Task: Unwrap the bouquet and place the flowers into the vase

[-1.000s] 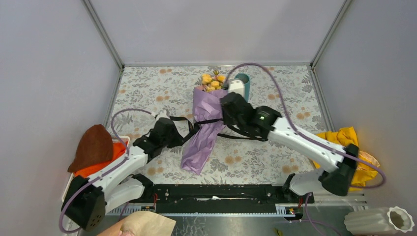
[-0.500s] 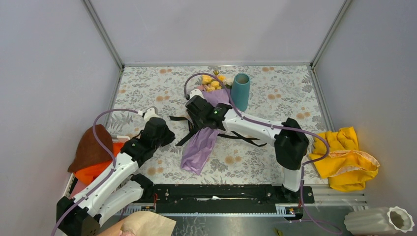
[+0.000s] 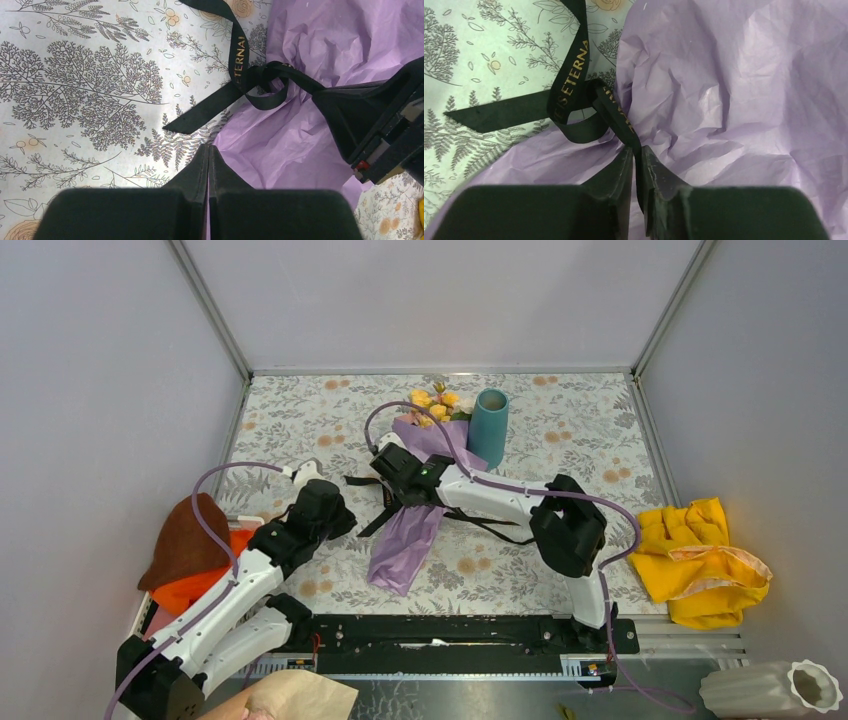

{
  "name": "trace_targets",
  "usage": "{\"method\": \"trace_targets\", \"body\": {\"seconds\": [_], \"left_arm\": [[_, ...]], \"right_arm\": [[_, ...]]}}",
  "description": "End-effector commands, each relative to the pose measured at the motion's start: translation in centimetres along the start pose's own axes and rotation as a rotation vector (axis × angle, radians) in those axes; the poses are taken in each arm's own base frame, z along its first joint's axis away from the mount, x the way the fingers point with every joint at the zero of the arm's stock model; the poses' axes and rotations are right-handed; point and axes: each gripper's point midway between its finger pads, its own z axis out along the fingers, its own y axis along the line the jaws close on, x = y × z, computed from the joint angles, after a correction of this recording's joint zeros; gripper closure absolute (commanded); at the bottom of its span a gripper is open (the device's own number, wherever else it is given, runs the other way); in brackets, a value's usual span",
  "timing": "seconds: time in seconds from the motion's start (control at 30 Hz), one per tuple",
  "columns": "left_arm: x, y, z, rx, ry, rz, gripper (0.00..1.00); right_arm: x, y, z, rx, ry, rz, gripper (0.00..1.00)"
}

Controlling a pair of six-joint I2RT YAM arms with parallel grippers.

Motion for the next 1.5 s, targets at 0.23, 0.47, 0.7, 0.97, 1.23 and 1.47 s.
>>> {"method": "trace_targets", "body": {"seconds": [0.23,0.47,0.7,0.97,1.23,1.47], "left_arm": [[0.1,0.1,0.2,0.000,-0.011,-0.003,1.00],[0.4,-0.2,0.7,0.012,0.003,0.001,1.00],[0.6,-0.4,0.9,0.020,0.012,0.002,1.00],[0.7,-0.6,1.0,0.028,0.016,0.003,1.00],[0.6,-1.3,1.2,0.052,0.023,-0.001,1.00],[0.6,-1.4,1.2,0.054,0.025,0.001,1.00]], "right_arm": [[-5.3,-1.9,-3.5,0.063,-0.145,0.033,1.00],[-9.9,-3.3,-11.2,-0.009,-0.329,0.120,1.00],[-12.0,-6.8,-18.2,0.026,-0.486,0.189,1.00],[-9.8,-13.3,-23.6,0.228,-0.625,0.378,1.00],[-4.7,-20.2,-27.9,0.543,-0.650,0.596,1.00],[-0.9,-23.6,-30.7,0.733,-0.658,0.670,0.76]]}}
